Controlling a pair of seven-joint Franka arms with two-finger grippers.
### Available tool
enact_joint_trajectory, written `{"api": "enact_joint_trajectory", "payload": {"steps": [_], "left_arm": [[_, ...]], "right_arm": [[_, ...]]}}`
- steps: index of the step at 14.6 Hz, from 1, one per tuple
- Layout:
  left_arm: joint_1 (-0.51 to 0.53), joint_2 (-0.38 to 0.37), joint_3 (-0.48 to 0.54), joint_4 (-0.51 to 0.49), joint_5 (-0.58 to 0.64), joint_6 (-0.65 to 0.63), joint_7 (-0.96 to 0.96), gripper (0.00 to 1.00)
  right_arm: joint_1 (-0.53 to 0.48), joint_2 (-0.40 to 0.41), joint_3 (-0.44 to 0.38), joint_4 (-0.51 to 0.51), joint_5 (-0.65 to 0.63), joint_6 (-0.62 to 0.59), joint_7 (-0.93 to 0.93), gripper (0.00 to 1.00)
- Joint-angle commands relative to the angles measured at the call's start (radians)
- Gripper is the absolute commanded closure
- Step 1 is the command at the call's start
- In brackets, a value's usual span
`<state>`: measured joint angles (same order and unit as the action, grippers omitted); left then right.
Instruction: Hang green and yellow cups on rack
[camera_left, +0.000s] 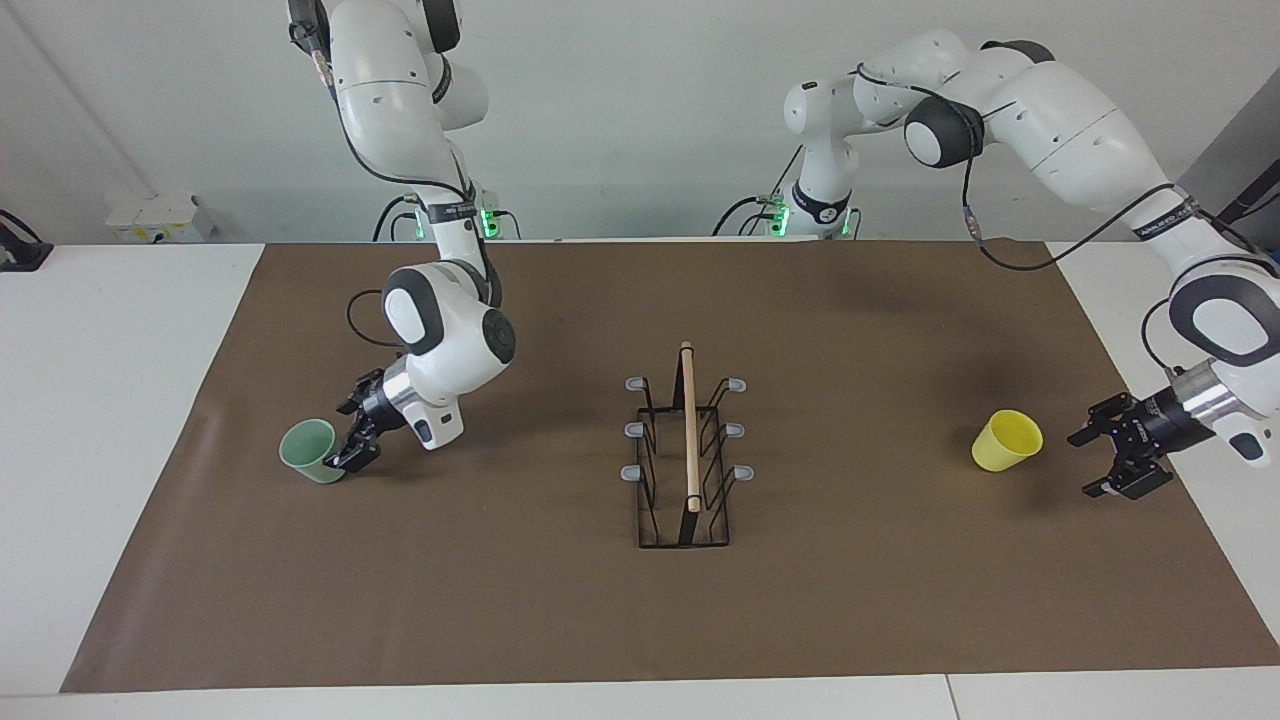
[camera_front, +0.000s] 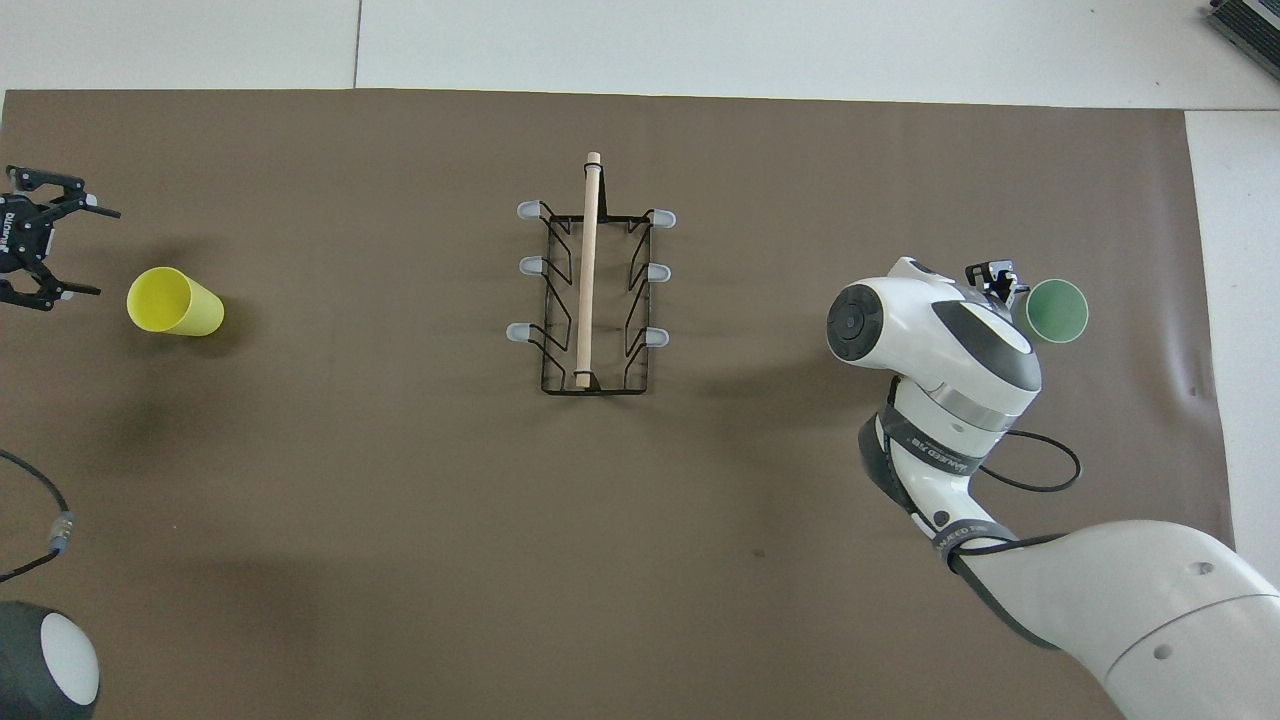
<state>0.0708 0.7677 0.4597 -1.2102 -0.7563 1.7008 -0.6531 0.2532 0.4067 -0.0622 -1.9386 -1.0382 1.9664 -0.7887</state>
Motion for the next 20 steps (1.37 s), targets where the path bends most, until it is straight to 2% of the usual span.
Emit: {"api": "enact_joint_trajectory", "payload": {"steps": [1,4,6,10,17,20], "left_arm": [[-0.029,-0.091,0.026,-0.181,-0.082,0.057,-0.149,0.0],[-0.034,-0.163,0.028,-0.348,-0.164,0.098,-0.218,0.0],[-0.034,-0.197,0.027,-0.428,-0.176,0.115,-0.235,0.0],[-0.034,-0.251,0.063,-0.56,-0.319,0.12,-0.234,0.0],[-0.078,-0.274,0.06,-0.646,-0.348,0.178,-0.223,0.0],[-0.111,-0.28,0.059,-0.678,-0.403,0.233,-0.223,0.0]], "right_arm": [[-0.029,-0.003,0.005,-0.026,-0.049,0.06,-0.018,0.0],[-0.048,0.01,0.005,-0.028,-0.097,0.098,-0.024,0.0],[-0.046,0.021,0.005,-0.028,-0.114,0.101,-0.023,0.0],[-0.063,0.023,0.005,-0.029,-0.166,0.123,-0.023,0.0],[-0.103,0.031,0.005,-0.031,-0.194,0.177,-0.02,0.0],[-0.12,0.032,0.005,-0.034,-0.194,0.199,-0.014,0.05]]}}
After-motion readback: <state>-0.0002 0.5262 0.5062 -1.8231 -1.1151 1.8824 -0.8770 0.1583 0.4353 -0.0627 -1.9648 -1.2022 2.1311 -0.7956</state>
